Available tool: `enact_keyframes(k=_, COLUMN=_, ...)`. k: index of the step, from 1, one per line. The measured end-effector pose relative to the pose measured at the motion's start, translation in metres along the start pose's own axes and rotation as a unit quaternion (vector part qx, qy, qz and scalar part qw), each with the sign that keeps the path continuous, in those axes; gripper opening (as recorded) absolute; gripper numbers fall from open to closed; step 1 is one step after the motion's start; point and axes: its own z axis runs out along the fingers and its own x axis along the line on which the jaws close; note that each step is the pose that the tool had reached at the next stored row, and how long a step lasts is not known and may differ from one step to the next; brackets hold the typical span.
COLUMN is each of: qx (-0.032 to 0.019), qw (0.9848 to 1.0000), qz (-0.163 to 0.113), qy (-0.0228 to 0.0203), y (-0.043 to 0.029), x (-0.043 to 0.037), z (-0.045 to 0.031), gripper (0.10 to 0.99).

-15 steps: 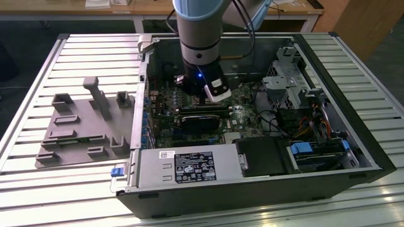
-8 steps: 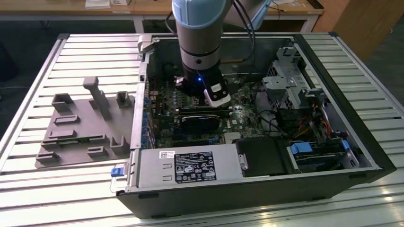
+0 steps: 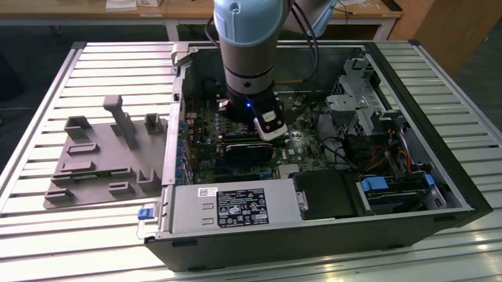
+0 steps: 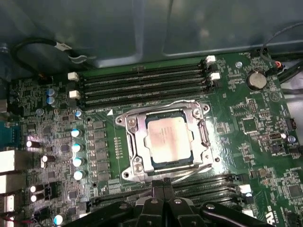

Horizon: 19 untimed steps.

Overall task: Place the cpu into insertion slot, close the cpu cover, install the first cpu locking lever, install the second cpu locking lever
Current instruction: 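Install the second cpu locking lever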

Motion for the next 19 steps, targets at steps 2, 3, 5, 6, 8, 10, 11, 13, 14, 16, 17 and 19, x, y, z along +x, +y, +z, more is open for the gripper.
enact_keyframes(k=2, qx=-0.0018, qw=1.0000, qz=0.000, qy=0.0003, y=-0.0006, x=0.0008, z=0.0010, gripper=0.102)
enact_keyframes(k=3, qx=-0.0032, qw=1.0000, qz=0.000, qy=0.0006, y=-0.0010, x=0.0015, z=0.0015, gripper=0.102)
enact_keyframes(k=5, qx=-0.0069, qw=1.0000, qz=0.001, qy=0.0012, y=-0.0016, x=0.0033, z=0.0027, gripper=0.102)
enact_keyframes(k=6, qx=-0.0087, qw=1.0000, qz=0.001, qy=0.0015, y=-0.0020, x=0.0041, z=0.0033, gripper=0.102)
enact_keyframes(k=8, qx=-0.0124, qw=0.9999, qz=0.001, qy=0.0021, y=-0.0027, x=0.0048, z=0.0046, gripper=0.102)
enact_keyframes(k=10, qx=-0.0171, qw=0.9998, qz=0.002, qy=0.0029, y=-0.0034, x=0.0054, z=0.0058, gripper=0.102)
enact_keyframes(k=11, qx=-0.0199, qw=0.9998, qz=0.002, qy=0.0034, y=-0.0040, x=0.0055, z=0.0063, gripper=0.102)
enact_keyframes(k=13, qx=-0.0265, qw=0.9996, qz=0.003, qy=0.0045, y=-0.0054, x=0.0057, z=0.0069, gripper=0.102)
enact_keyframes(k=14, qx=-0.0289, qw=0.9996, qz=0.003, qy=0.0049, y=-0.0062, x=0.0061, z=0.0072, gripper=0.102)
enact_keyframes(k=16, qx=-0.0316, qw=0.9995, qz=0.003, qy=0.0053, y=-0.0084, x=0.0067, z=0.0074, gripper=0.102)
enact_keyframes(k=17, qx=-0.0320, qw=0.9995, qz=0.003, qy=0.0054, y=-0.0101, x=0.0066, z=0.0073, gripper=0.102)
enact_keyframes(k=19, qx=-0.0326, qw=0.9994, qz=0.003, qy=0.0055, y=-0.0130, x=0.0067, z=0.0071, gripper=0.102)
